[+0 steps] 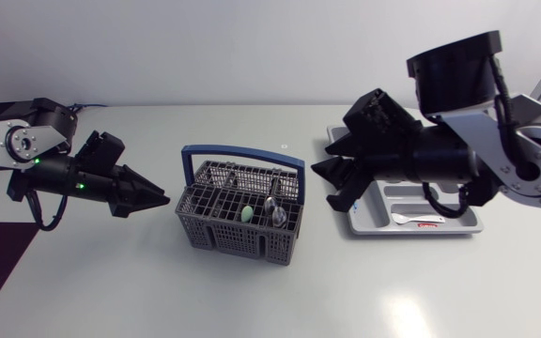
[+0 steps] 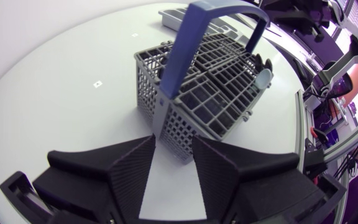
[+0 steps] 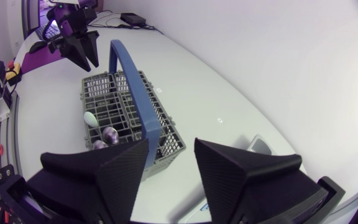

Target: Unload the cutlery basket into the drawer organizer.

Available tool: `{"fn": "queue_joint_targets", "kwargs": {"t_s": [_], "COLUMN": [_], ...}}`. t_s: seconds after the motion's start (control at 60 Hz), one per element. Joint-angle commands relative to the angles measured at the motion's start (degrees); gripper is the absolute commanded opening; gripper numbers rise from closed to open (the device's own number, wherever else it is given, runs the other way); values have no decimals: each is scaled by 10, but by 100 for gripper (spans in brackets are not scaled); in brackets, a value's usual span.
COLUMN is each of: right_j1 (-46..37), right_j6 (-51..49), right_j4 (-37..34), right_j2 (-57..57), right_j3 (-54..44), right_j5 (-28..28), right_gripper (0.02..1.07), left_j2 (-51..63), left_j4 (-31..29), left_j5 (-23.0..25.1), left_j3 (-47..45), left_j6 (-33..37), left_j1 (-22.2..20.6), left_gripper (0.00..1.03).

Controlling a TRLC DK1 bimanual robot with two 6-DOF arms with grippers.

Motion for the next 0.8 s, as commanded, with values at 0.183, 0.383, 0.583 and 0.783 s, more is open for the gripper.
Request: {"fn": "queue_joint_targets", "kwargs": {"t_s": [0.183,0.383,0.583,0.783], "right_j1": [-61,-62,-56,-56], "right_j6": [11,15,18,23], "right_j4": [13,51,65,79], "right_j2": [47,144,193,224], "right_j3": [-47,-43,-16,19], "right_j5": [-28,-46,-54,-72], "right_gripper": [29,29,29,29], "left_j2": [77,87,80,49], "left_j4": [21,30,30,30], "left_j5": [-5,-8,-9,-9], "left_j3": [42,42,31,3], "left_j6": [-13,-23,-26,-27], "left_j1": [-13,-47,-73,-78], "left_gripper": [43,43,43,43]}}
